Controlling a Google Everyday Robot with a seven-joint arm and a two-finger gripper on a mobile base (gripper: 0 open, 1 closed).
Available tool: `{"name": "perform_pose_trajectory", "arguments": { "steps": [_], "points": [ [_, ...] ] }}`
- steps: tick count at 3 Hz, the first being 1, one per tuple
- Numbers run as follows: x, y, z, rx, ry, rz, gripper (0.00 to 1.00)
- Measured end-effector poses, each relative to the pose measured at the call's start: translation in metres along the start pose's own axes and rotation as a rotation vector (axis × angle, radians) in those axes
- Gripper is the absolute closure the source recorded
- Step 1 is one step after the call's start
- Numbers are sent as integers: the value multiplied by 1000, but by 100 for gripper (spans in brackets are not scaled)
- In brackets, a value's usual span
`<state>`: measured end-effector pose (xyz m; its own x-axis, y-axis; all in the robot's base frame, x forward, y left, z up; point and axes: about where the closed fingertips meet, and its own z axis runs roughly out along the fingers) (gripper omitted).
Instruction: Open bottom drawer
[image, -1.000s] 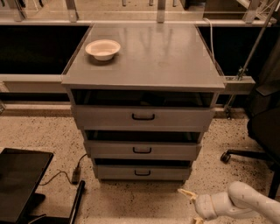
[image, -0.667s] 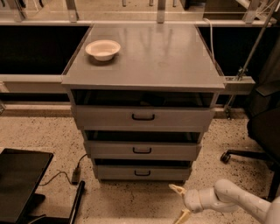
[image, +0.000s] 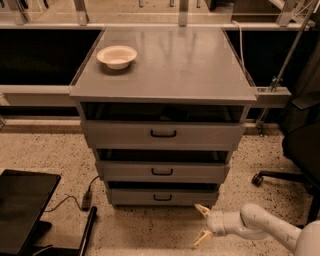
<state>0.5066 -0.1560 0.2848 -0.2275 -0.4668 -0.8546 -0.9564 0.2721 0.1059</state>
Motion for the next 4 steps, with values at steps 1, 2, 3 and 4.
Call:
{"name": "perform_pose_trajectory", "arguments": {
  "steps": [1,2,3,4],
  "points": [
    [0,0,0,0,0,0,0],
    [7,-8,-3,48,48,16,0],
    [15,-18,-16,145,173,28,0],
    [23,-32,-18,216,206,29,0]
  ]
}}
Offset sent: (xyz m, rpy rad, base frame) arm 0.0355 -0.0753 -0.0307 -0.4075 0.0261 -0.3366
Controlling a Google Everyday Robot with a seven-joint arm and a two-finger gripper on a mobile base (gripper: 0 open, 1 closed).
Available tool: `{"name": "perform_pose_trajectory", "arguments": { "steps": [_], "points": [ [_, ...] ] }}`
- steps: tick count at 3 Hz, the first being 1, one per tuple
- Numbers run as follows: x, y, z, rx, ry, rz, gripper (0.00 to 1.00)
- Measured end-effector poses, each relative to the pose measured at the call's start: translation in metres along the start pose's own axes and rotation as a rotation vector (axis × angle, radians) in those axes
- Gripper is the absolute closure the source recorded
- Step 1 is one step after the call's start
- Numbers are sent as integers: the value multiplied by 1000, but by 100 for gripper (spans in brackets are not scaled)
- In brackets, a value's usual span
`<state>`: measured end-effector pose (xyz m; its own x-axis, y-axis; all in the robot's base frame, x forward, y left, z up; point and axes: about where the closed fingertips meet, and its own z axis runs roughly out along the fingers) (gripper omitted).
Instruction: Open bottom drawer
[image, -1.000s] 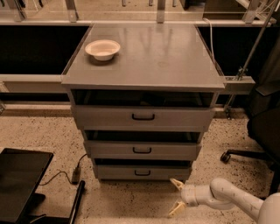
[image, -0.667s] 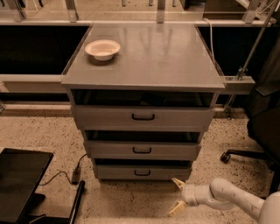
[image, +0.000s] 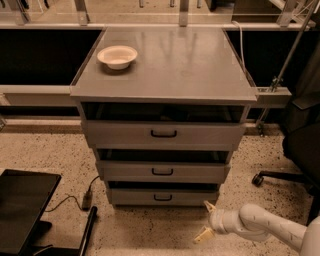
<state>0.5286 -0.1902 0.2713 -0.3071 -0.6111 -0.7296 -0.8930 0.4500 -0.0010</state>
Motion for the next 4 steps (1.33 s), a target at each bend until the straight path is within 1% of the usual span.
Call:
{"name": "perform_pose_trajectory", "arguments": {
  "steps": [1,2,3,4],
  "points": [
    [-1,1,1,-6,-6,-1,0],
    [-1,-14,14,9,-3,-4,0],
    [-7,-44,45,87,10,-33,0],
    [-7,-44,45,86,10,-33,0]
  ]
}}
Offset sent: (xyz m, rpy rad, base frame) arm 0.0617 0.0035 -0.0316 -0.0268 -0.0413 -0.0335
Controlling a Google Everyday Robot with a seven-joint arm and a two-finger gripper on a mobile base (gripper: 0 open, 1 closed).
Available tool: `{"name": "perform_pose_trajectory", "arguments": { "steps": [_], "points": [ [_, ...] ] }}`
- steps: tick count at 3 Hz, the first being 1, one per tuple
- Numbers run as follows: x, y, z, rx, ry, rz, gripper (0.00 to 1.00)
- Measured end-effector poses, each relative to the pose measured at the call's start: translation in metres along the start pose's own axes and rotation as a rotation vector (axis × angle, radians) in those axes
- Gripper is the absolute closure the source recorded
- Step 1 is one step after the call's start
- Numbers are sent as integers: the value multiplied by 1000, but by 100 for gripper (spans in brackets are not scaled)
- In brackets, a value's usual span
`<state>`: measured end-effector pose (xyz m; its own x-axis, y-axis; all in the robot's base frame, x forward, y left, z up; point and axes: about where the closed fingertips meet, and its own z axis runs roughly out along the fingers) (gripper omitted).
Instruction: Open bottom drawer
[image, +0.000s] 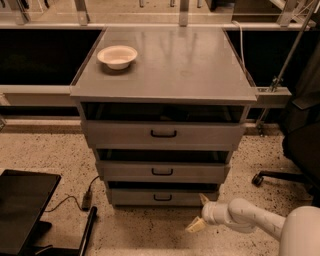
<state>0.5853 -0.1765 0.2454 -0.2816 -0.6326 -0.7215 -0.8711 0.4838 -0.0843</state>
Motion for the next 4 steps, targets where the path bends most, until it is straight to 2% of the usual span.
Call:
{"name": "perform_pose_trajectory", "arguments": {
  "steps": [1,2,3,4],
  "points": [
    [2,-15,0,31,28,-13,0],
    [0,-59,6,90,53,-47,0],
    [0,-59,6,90,53,-46,0],
    [14,-65,24,92,42,-9,0]
  ]
}}
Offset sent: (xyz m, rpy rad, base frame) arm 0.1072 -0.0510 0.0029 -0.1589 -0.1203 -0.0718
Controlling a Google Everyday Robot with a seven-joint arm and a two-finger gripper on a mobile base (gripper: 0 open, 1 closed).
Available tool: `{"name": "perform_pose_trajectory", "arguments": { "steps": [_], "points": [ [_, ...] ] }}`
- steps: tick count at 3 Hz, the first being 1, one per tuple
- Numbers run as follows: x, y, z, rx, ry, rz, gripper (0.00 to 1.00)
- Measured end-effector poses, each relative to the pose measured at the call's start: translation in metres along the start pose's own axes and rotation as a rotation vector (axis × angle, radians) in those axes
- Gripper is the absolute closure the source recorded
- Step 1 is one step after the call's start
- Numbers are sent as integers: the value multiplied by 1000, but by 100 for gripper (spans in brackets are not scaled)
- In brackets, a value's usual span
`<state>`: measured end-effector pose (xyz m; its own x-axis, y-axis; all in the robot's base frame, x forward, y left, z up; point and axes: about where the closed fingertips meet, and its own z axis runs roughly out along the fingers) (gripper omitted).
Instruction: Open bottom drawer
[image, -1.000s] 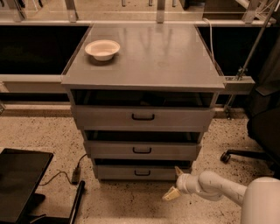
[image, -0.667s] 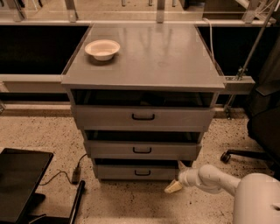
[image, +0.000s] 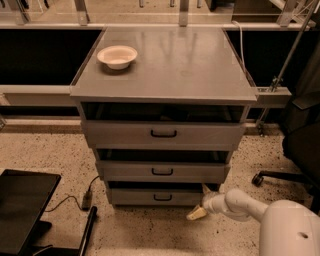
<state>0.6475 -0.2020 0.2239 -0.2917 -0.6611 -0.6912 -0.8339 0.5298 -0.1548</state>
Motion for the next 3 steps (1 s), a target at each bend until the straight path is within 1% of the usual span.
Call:
{"name": "perform_pose_trajectory", "arguments": {
  "steps": [1,2,3],
  "points": [
    [13,-22,38,58,-31,46,0],
    [8,-19,58,37,9,18,0],
    [8,-19,58,37,9,18,0]
  ]
}}
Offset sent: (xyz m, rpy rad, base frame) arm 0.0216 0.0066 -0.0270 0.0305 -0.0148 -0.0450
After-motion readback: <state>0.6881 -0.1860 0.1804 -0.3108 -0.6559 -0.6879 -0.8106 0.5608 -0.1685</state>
